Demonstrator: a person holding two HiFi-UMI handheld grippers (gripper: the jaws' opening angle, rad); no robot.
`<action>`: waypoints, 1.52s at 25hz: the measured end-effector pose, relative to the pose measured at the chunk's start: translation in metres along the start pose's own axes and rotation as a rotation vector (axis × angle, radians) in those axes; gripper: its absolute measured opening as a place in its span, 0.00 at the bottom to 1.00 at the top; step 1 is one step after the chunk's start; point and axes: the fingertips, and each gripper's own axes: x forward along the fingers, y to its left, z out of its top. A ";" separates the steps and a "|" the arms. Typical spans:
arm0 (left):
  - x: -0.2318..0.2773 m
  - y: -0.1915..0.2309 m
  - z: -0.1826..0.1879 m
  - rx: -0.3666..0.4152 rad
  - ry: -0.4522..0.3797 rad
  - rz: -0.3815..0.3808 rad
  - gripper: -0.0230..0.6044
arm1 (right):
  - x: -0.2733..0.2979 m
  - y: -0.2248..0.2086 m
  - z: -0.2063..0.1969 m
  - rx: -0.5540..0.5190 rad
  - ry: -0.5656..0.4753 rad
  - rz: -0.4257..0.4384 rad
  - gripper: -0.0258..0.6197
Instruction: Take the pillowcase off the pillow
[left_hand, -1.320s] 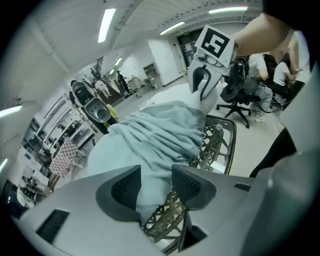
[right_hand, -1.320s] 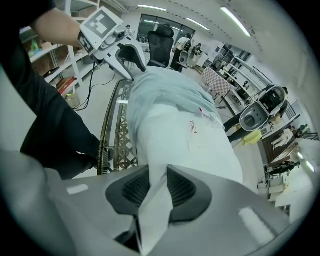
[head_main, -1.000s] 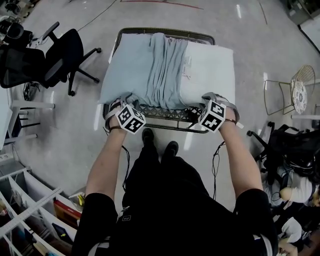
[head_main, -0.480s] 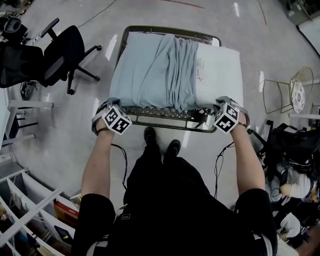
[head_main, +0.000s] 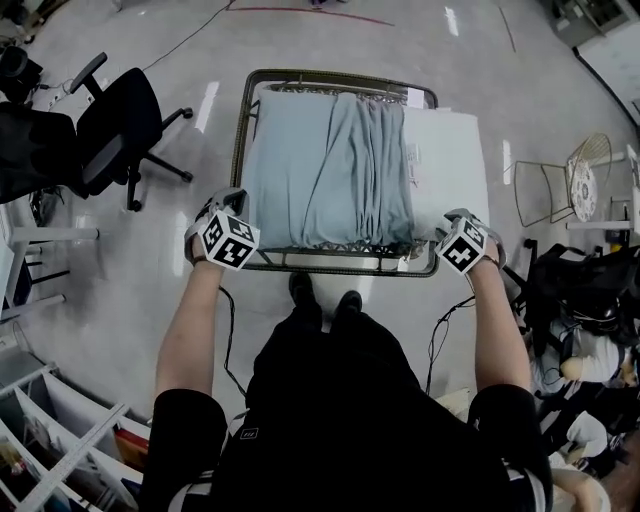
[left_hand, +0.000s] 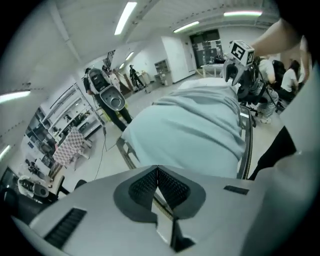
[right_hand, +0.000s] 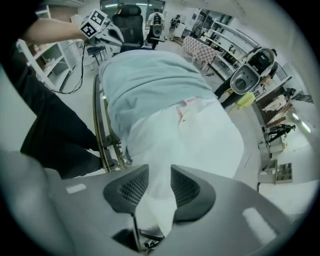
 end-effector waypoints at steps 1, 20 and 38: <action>0.003 0.002 0.017 0.007 -0.032 -0.012 0.05 | -0.007 -0.008 0.005 0.021 -0.018 -0.020 0.26; 0.152 0.040 0.234 0.087 -0.090 -0.287 0.22 | 0.047 -0.194 0.159 -0.125 -0.239 0.046 0.46; 0.230 0.010 0.233 0.200 0.131 -0.621 0.26 | 0.136 -0.168 0.166 -0.257 -0.032 0.767 0.58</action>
